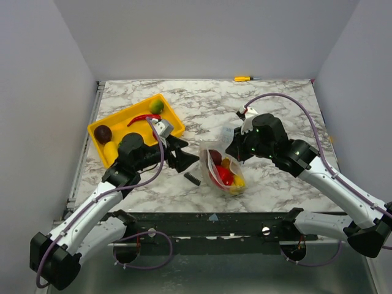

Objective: Place the food in the zip-top bag and seal the zipper
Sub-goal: Adjust the zipper food storage bag at the center of the board.

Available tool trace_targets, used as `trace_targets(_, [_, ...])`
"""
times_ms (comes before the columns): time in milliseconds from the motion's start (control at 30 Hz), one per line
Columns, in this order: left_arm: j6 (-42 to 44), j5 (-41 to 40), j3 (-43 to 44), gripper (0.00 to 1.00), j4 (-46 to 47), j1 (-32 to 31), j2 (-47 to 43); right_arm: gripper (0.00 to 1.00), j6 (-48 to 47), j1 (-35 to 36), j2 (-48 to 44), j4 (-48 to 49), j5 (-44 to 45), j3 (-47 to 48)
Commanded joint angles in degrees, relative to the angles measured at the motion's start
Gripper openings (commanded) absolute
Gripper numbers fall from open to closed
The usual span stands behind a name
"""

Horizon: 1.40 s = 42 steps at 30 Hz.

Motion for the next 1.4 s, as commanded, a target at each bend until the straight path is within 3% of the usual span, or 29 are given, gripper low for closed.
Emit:
trace_targets(0, [4.96,16.64,-6.2,0.84,22.11,6.52,5.41,0.0,-0.8,0.25,-0.38,0.82,-2.55,-0.01])
trace_targets(133, [-2.44,25.07,-5.86,0.81,42.57,7.52,16.91,0.0,-0.47,0.26,-0.65,1.09,-3.76,-0.02])
trace_targets(200, [-5.29,30.95,-3.51,0.77,48.57,7.58,23.27,0.0,-0.44,0.23,-0.77,1.06,-4.03,0.09])
trace_targets(367, [-14.42,35.78,-2.48,0.74,66.71,7.45,31.82,0.0,-0.53,0.24,-0.93,0.36,-4.37,0.67])
trace_targets(500, [-21.03,38.31,-3.23,0.62,76.69,7.4,35.81,0.0,-0.75,0.26,-0.57,0.33,-4.68,0.76])
trace_targets(667, [-24.96,38.62,-4.86,0.49,82.22,7.4,38.66,0.0,-0.79,0.24,0.25,0.95,-5.49,0.58])
trace_targets(767, [-26.11,38.53,-5.35,0.35,83.78,7.4,39.38,0.0,-0.79,0.22,0.63,1.05,-5.72,0.57])
trace_targets(867, [-24.86,37.63,-5.98,0.28,81.89,7.4,38.34,0.0,-1.12,0.21,0.75,1.0,-5.38,0.49])
trace_targets(933, [-22.69,35.48,-6.77,0.18,78.71,7.4,36.49,0.0,-1.34,0.16,0.87,0.69,-5.05,0.54])
trace_targets(1067, [-17.94,30.48,-7.56,0.03,65.87,7.24,30.3,0.01,-2.05,0.25,1.36,-0.27,-3.79,1.09])
trace_targets(1267, [-10.69,21.8,-6.51,0.0,37.56,5.62,17.99,0.19,-6.02,0.29,3.95,-3.5,-2.38,4.21])
trace_targets(1367, [-11.9,17.52,-6.44,0.0,26.77,5.64,14.44,0.38,-7.25,0.28,5.14,-4.35,-2.36,6.33])
